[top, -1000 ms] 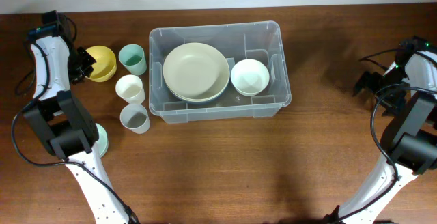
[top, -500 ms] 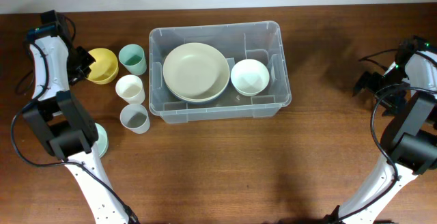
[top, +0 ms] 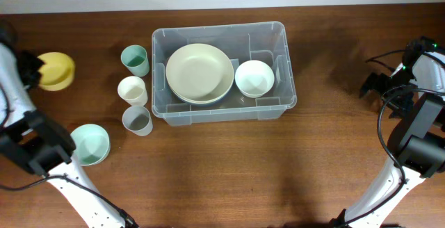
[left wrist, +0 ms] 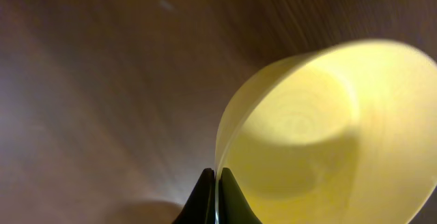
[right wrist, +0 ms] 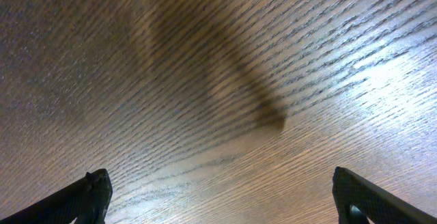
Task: Pack container
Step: 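Lift the yellow bowl and carry it over the bin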
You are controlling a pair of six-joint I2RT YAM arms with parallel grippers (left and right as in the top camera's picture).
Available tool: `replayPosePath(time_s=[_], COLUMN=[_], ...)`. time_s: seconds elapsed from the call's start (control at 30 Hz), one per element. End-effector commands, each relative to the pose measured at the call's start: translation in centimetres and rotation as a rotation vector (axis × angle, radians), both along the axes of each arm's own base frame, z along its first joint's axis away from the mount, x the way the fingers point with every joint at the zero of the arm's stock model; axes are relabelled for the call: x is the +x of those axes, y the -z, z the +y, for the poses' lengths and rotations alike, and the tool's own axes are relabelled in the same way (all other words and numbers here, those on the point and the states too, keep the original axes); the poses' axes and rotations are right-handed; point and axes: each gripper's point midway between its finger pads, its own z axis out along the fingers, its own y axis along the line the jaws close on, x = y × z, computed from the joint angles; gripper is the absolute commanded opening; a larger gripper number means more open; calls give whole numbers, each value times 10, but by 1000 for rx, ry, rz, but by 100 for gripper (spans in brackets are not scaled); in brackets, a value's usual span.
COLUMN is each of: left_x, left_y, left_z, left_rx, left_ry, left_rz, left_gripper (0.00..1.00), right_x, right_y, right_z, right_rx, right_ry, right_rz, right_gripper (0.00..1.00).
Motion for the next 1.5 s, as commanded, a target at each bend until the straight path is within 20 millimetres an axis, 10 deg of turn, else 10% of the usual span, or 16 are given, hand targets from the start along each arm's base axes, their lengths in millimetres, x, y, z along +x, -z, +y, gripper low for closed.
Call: replayPosePath(time_s=[0.0, 0.4, 0.7, 1.07, 1.47], left_x=[4, 45, 51, 53, 38], left_y=[-32, -150, -222, -223, -186], left_z=[8, -66, -191, -376, -494], left_rx=[12, -27, 42, -25, 29], left_ry=[-13, 268, 630, 1012, 1225], left_rz=[-85, -429, -528, -536, -450], left_gripper=[1, 1, 1, 1, 1], right_x=[-1, -1, -1, -1, -1], right_y=[-6, -6, -6, -6, -6], right_z=[-3, -3, -3, -3, -3], right_rx=[-8, -8, -8, -8, -8], right_ry=[-1, -1, -2, -1, -1], right_rz=[-12, -12, -12, -12, -12], right_gripper=[99, 99, 99, 99, 99])
